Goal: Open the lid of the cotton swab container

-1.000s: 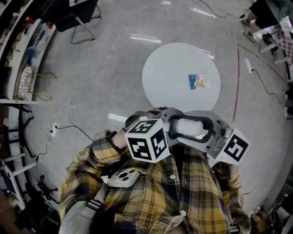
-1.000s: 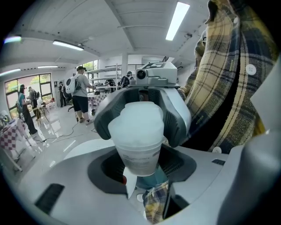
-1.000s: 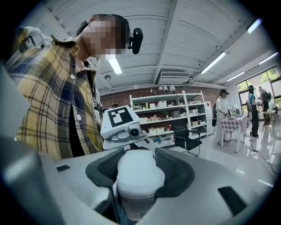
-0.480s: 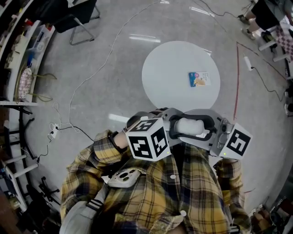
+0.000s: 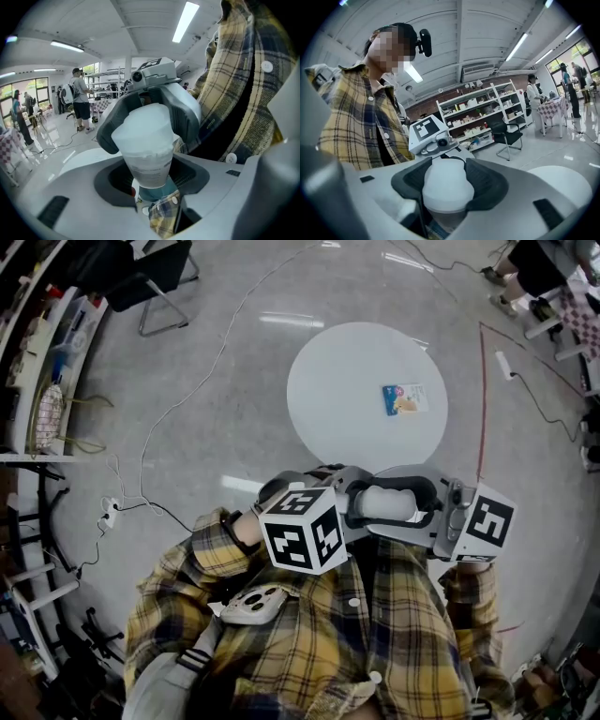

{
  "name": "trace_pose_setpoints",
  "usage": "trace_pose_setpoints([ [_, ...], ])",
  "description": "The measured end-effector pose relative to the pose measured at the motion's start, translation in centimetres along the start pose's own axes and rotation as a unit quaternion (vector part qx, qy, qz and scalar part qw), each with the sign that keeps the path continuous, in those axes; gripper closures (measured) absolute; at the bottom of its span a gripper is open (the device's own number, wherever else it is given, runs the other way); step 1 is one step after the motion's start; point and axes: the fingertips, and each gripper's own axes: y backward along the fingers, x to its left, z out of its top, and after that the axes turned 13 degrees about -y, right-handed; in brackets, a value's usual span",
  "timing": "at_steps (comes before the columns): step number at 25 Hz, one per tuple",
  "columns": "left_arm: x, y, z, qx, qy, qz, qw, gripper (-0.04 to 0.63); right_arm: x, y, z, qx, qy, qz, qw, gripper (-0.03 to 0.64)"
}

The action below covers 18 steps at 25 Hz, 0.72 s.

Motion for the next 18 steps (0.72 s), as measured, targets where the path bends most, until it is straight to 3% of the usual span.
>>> trace_pose_setpoints([
  [5, 0.6, 0.4, 0.1, -0.002, -0.006, 0.012, 0.9999, 0.367, -0.2, 0.0, 0.9, -0.009, 0.000, -0.009, 1.000, 0.374],
  [10, 0.4, 0.8, -0.4, 0.004, -0.016, 0.021, 0.9996, 0.367, -0.8, 0.8, 4.1, -0.074, -0.006, -0.026, 0.997, 0.393],
  [18, 0.9, 0.3, 0.9, -0.007, -0.007, 0.026, 0.9996, 0.367, -6.0, 2.6, 5.8, -0.117, -0.041, -0.089, 0.988, 0.443],
])
